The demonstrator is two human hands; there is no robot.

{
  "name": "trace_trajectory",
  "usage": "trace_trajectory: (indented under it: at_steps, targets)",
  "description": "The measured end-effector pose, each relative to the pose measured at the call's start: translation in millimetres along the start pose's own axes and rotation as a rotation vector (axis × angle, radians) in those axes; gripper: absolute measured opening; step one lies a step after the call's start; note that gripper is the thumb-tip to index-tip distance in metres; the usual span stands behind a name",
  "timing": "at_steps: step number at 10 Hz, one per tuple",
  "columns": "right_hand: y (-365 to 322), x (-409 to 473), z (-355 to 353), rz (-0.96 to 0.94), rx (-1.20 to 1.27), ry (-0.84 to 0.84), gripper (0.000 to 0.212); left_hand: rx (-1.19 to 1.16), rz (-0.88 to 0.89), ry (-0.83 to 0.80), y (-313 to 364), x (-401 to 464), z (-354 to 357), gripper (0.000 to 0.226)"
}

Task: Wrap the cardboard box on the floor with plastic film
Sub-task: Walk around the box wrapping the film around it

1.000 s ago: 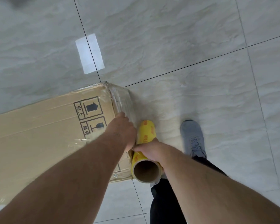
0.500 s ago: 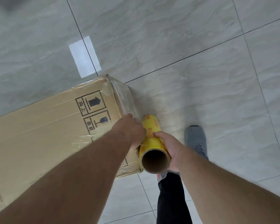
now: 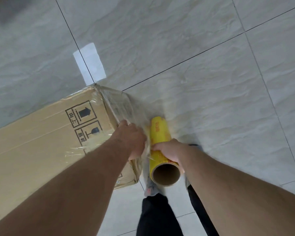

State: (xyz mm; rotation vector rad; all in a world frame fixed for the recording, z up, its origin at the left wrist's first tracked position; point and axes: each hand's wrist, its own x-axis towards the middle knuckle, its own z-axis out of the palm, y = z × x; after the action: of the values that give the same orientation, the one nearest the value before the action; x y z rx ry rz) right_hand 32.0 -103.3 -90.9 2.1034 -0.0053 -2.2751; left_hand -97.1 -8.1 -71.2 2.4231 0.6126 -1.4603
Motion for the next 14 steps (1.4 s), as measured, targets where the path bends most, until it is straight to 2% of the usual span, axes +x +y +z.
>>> trace_trajectory:
  at_steps: [1,2,3,4,5,6,7,8,9,10,11,12,14]
  targets:
    - [0.6,-5.9,2.5,-0.045,-0.139,-0.041,0.102,0.058,0.003,-0.054,7.9,2.4,-0.8,0.03]
    - [-9.3,-7.1,12.8,-0.045,-0.127,-0.117,0.073,0.127,0.056,-0.083,4.5,-0.4,8.0,0.036]
    - [-0.5,-15.5,27.6,-0.08,-0.105,-0.118,0.08,0.163,0.106,-0.107,2.4,-4.4,15.2,0.039]
    - [18.2,-7.9,33.7,-0.052,0.014,-0.135,0.097,0.175,0.125,-0.135,6.0,-6.4,14.9,0.033]
    - [48.2,6.1,36.2,0.078,0.338,-0.069,0.092,0.202,0.152,-0.171,8.6,-7.3,11.6,0.038]
    - [61.3,3.6,39.4,0.151,0.602,-0.16,0.069,0.234,0.158,-0.142,7.7,-6.3,18.4,0.044]
    - [59.7,-2.6,37.7,0.132,0.622,-0.184,0.06,0.243,0.176,-0.117,5.4,-3.2,26.0,0.047]
    - [55.6,-3.0,40.3,0.111,0.579,-0.155,0.063,0.225,0.197,-0.12,7.9,-1.4,31.9,0.05]
    - [54.6,-6.4,39.3,0.082,0.433,-0.04,0.085,0.2,0.221,-0.109,7.0,-2.3,31.4,0.043]
    - [65.7,-11.6,38.8,0.062,0.05,0.075,0.102,0.24,0.237,-0.122,8.6,-6.9,22.0,0.043]
    - [74.7,-4.8,59.5,0.073,-0.036,0.096,0.111,0.317,0.227,-0.14,15.5,-10.4,19.1,0.042]
    - [66.0,5.7,78.4,0.033,0.008,0.071,0.115,0.34,0.2,-0.189,15.2,-10.2,18.0,0.04]
    - [80.7,9.5,74.4,0.012,0.164,0.059,0.102,0.291,0.144,-0.198,20.2,-6.2,24.2,0.054]
